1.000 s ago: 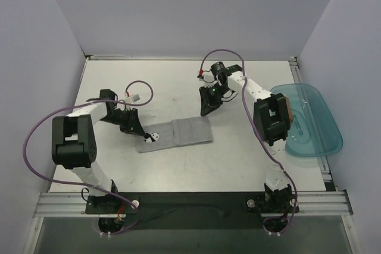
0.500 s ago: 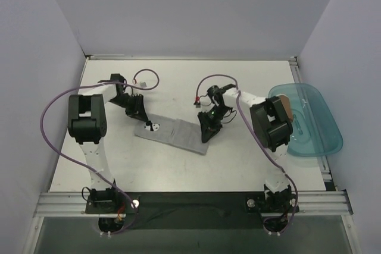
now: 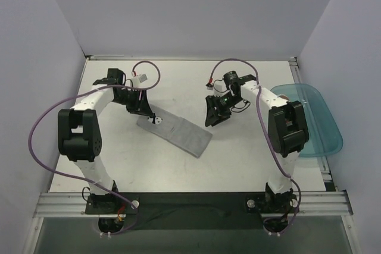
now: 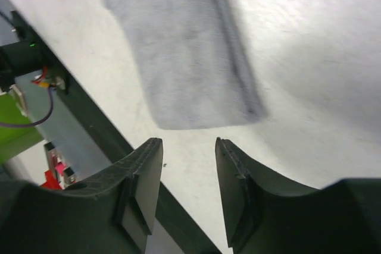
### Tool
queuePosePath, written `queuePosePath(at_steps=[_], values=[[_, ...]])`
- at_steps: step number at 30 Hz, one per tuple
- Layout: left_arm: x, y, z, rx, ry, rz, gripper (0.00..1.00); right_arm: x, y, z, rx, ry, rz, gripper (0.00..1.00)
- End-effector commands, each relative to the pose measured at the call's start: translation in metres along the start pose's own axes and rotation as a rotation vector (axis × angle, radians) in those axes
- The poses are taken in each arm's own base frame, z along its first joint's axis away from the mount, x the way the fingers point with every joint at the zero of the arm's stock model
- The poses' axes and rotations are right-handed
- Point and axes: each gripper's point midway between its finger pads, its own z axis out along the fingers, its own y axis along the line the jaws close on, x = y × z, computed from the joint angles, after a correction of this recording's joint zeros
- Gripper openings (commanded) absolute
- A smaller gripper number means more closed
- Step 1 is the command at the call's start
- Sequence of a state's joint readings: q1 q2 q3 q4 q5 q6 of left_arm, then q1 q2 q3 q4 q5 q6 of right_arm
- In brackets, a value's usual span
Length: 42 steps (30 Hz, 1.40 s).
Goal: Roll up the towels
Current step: Fold the towel
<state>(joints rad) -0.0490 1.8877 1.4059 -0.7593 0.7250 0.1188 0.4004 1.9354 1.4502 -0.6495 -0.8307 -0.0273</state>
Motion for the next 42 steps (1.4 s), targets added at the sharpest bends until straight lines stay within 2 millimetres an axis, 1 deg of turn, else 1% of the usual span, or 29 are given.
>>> queuePosePath(at_steps=[1,3,6,10,13,16,17,18,19,20,21,22,24,25,26,27,28,30,32,33,34,35,36,37,38,39,40,41,42], values=[[0.023,0.001,-0.002,-0.047,-0.016,-0.051,0.49,0.006,-0.023,0.0,0.109,0.042,-0.014,0.42],[0.033,0.009,0.0,-0.082,-0.007,-0.05,0.52,0.011,-0.033,0.005,0.133,0.064,-0.005,0.43],[0.053,0.018,0.006,-0.102,0.027,-0.074,0.53,0.018,-0.045,0.015,0.15,0.101,0.011,0.42],[0.063,0.025,0.017,-0.095,0.052,-0.115,0.52,0.027,-0.059,0.031,0.151,0.149,0.036,0.4],[0.065,0.033,0.027,-0.096,0.06,-0.131,0.51,0.036,-0.063,0.039,0.13,0.178,0.057,0.35],[0.056,0.037,0.037,-0.071,0.054,-0.134,0.49,0.043,-0.056,0.043,0.094,0.184,0.073,0.26],[0.051,0.038,0.039,-0.069,0.049,-0.132,0.48,0.049,-0.054,0.045,0.087,0.195,0.084,0.24],[0.039,0.04,0.039,-0.068,0.029,-0.12,0.48,0.053,-0.046,0.047,0.069,0.203,0.079,0.2],[0.038,0.043,0.045,-0.064,0.039,-0.125,0.48,0.057,-0.042,0.049,0.058,0.209,0.081,0.2],[0.032,0.046,0.046,-0.066,0.032,-0.124,0.48,0.067,-0.038,0.053,0.047,0.231,0.089,0.2],[0.025,0.046,0.048,-0.06,0.025,-0.119,0.47,0.07,-0.03,0.054,0.035,0.235,0.097,0.19],[0.014,0.046,0.054,-0.049,0.018,-0.104,0.47,0.076,-0.016,0.061,0.002,0.252,0.081,0.19],[0.004,0.046,0.062,-0.03,0.014,-0.09,0.47,0.091,0.001,0.067,-0.03,0.286,0.089,0.18],[0.004,0.046,0.072,-0.011,0.029,-0.096,0.47,0.098,0.016,0.075,-0.054,0.312,0.054,0.19],[-0.009,0.038,0.075,0.034,0.013,-0.076,0.47,0.102,0.023,0.078,-0.067,0.324,0.039,0.19],[-0.013,0.035,0.079,0.054,0.013,-0.07,0.47,0.106,0.031,0.082,-0.084,0.34,0.026,0.21],[-0.011,0.033,0.088,0.067,0.03,-0.1,0.47,0.108,0.037,0.084,-0.102,0.35,0.018,0.22],[-0.017,0.029,0.091,0.085,0.026,-0.094,0.48,0.109,0.049,0.087,-0.143,0.363,0.007,0.26],[-0.019,0.02,0.087,0.115,0.02,-0.09,0.51,0.105,0.049,0.082,-0.145,0.346,0.01,0.28],[-0.021,0.013,0.082,0.145,0.009,-0.085,0.52,0.1,0.052,0.075,-0.143,0.317,-0.005,0.29],[-0.029,0.002,0.068,0.158,-0.023,-0.051,0.52,0.096,0.051,0.069,-0.14,0.293,-0.011,0.3],[-0.034,0.0,0.056,0.165,-0.056,-0.038,0.53,0.088,0.048,0.061,-0.132,0.257,-0.012,0.31],[-0.028,-0.006,0.048,0.198,-0.063,-0.044,0.53,0.078,0.053,0.049,-0.131,0.208,-0.036,0.31],[-0.038,-0.019,0.029,0.206,-0.12,0.0,0.54,0.069,0.055,0.041,-0.126,0.174,-0.052,0.32],[-0.04,-0.018,0.016,0.205,-0.153,-0.001,0.55,0.062,0.057,0.035,-0.123,0.144,-0.063,0.32],[-0.029,-0.018,0.01,0.215,-0.157,-0.02,0.55,0.052,0.059,0.026,-0.114,0.103,-0.074,0.33],[-0.034,-0.03,-0.008,0.237,-0.207,0.004,0.56,0.042,0.061,0.022,-0.11,0.071,-0.072,0.34],[-0.028,-0.035,-0.012,0.257,-0.212,-0.005,0.57,0.03,0.067,0.018,-0.111,0.038,-0.073,0.36],[-0.015,-0.028,-0.017,0.265,-0.215,-0.063,0.57,0.021,0.068,0.018,-0.113,0.013,-0.082,0.36]])
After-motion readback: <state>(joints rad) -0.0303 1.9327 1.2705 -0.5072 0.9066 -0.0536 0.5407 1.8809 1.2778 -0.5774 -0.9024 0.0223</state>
